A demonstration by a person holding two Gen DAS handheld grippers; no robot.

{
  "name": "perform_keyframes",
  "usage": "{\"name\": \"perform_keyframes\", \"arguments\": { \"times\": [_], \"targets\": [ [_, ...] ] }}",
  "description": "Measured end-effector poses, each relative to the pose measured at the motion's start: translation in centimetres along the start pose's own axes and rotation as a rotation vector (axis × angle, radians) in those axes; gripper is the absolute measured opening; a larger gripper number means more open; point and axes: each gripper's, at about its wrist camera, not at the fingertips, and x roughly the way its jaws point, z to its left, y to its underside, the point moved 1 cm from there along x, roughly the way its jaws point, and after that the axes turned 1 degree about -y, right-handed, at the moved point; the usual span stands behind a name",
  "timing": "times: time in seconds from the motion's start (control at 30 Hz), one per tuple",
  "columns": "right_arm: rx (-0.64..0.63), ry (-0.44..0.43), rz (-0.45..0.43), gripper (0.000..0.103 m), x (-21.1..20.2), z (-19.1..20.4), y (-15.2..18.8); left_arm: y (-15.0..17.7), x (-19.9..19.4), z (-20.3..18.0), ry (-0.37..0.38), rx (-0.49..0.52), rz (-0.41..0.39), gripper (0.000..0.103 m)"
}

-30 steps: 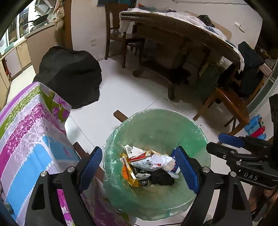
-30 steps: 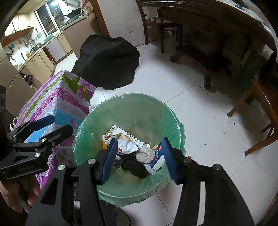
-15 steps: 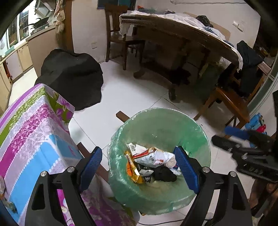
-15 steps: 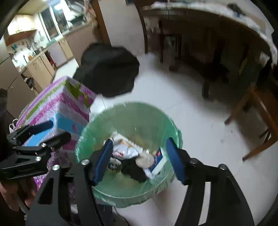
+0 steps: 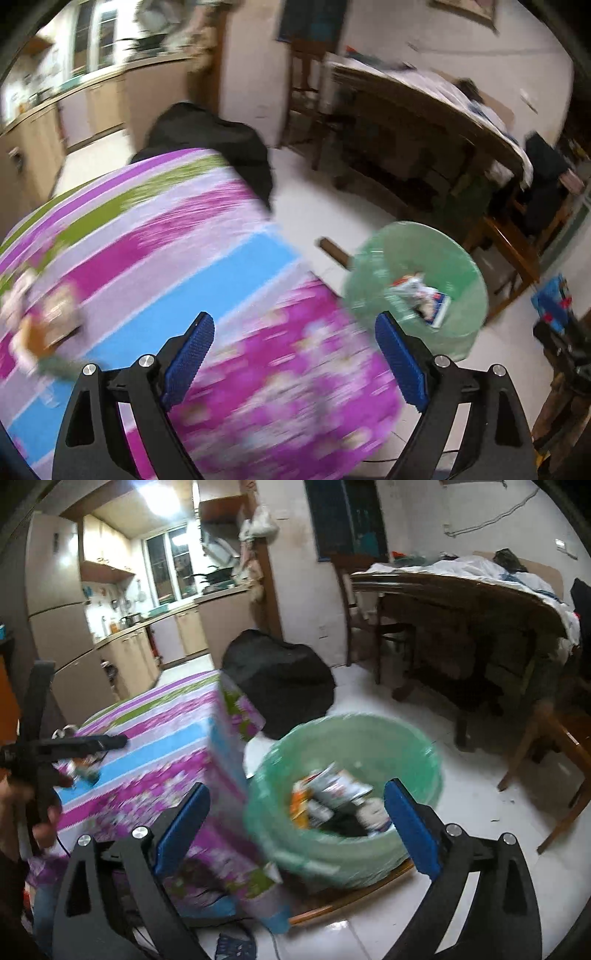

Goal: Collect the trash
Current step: 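Move both open tools back over the table, then grasp the green scrubber with the right tool while the left tool grasps the clear seed bag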

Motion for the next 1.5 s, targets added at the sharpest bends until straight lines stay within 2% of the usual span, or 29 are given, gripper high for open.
{"name": "perform_keyframes", "arguments": {
  "times": [0.1,0.23,0.27,0.37,0.43,0.53,0.63,0.67,0.73,0.93,1.07,1.13,1.23,1.3,1.37,1.47,1.5],
  "targets": [
    [-0.03,-0.056,0.019,0.092,0.6,2.6,1.4,1.8,-3.7,7.6,-0.078,-0.124,-0.04,0.089],
    [-0.09,-0.126,0.045,0.092,1.8,6.2,1.9,4.5,-8.2,18.9,-0.226,-0.332,-0.09,0.089],
    [-0.091,-0.137,0.047,0.092,1.9,6.7,1.9,5.4,-8.9,21.8,-0.274,-0.397,-0.087,0.089],
    [-0.105,-0.171,0.051,0.092,2.3,9.0,2.4,7.2,-10.2,27.8,-0.315,-0.557,-0.088,0.089],
    [-0.115,-0.192,0.063,0.092,2.8,10.2,2.7,7.5,-9.3,30.4,-0.341,-0.612,-0.034,0.089],
    [-0.15,-0.209,0.078,0.092,3.3,12.0,3.3,6.3,-7.3,31.2,-0.357,-0.596,0.032,0.089],
    [-0.167,-0.227,0.089,0.092,3.5,13.1,3.6,5.3,-4.8,31.8,-0.417,-0.593,0.089,0.089],
    [-0.168,-0.228,0.089,0.092,3.4,13.2,3.7,5.2,-3.9,32.3,-0.447,-0.593,0.103,0.088],
    [-0.166,-0.232,0.086,0.092,3.3,13.4,3.7,5.3,-3.3,32.2,-0.443,-0.609,0.098,0.086],
    [-0.198,-0.228,0.091,0.092,3.5,13.8,3.1,5.9,-4.5,31.2,-0.422,-0.498,0.107,0.064],
    [-0.249,-0.278,0.089,0.092,3.9,15.4,2.3,7.7,-7.1,32.6,-0.451,-0.442,0.13,0.064],
    [-0.283,-0.328,0.096,0.092,4.4,17.2,1.7,8.6,-8.5,33.6,-0.472,-0.461,0.121,0.064],
    [-0.354,-0.43,0.113,0.092,5.9,20.9,0.6,8.4,-10.1,34.5,-0.422,-0.492,0.05,0.064],
    [-0.403,-0.496,0.141,0.092,7.5,23.7,0.0,7.3,-10.4,34.6,-0.415,-0.479,0.022,0.065],
    [-0.449,-0.561,0.185,0.092,9.6,27.0,-0.5,5.6,-9.5,34.7,-0.389,-0.448,0.008,0.074],
    [-0.498,-0.601,0.233,0.091,12.5,30.7,-1.0,3.3,-6.8,35.3,-0.379,-0.417,0.038,0.075],
    [-0.528,-0.612,0.25,0.086,13.7,32.3,-1.1,2.6,-5.7,35.5,-0.37,-0.407,0.05,0.075]
  ]
}}
